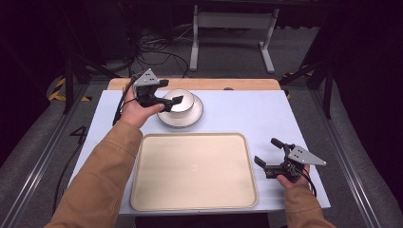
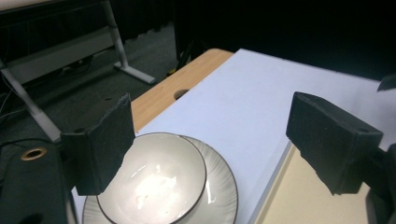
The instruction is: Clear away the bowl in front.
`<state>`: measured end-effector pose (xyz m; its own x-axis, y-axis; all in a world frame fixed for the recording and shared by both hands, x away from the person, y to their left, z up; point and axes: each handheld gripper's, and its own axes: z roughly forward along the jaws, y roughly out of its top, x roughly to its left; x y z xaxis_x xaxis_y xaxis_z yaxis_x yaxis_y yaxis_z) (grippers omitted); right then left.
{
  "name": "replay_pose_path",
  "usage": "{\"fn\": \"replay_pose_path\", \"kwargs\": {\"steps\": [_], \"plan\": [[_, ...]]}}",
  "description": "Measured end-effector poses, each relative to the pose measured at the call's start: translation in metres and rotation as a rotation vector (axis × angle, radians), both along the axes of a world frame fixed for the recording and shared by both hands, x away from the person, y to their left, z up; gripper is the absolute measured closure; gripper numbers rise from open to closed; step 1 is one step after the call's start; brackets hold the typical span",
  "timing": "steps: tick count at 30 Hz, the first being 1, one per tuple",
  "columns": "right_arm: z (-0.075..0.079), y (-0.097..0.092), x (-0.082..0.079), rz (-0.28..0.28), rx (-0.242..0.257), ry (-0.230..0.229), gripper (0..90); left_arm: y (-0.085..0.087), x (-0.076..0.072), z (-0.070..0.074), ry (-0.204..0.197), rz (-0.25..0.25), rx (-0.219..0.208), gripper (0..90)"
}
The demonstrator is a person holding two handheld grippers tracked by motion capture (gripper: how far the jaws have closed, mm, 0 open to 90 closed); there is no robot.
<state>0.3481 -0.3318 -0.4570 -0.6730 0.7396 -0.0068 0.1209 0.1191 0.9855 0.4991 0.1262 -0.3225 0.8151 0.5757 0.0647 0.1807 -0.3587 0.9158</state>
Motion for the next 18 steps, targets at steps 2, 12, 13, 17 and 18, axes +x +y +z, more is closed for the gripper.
{"fn": "replay_pose_path", "kwargs": {"steps": [2, 12, 13, 17, 18], "plan": [[0.0, 0.0, 0.0, -0.003, -0.002, -0.001, 1.3, -0.005, 0.004, 0.0, 0.005, -0.014, 0.058, 12.5], [0.0, 0.001, 0.0, -0.007, -0.009, 0.009, 1.3, -0.013, 0.018, -0.001, 0.034, -0.087, 0.188, 20.4], [0.0, 0.001, 0.0, -0.007, -0.009, 0.009, 1.3, -0.013, 0.018, -0.001, 0.034, -0.087, 0.188, 22.7], [0.0, 0.002, 0.001, -0.011, -0.012, 0.009, 1.3, -0.02, 0.025, -0.005, 0.053, -0.138, 0.247, 25.0], [0.0, 0.002, 0.001, -0.013, -0.013, 0.009, 1.3, -0.021, 0.026, -0.005, 0.06, -0.148, 0.249, 26.8]]}}
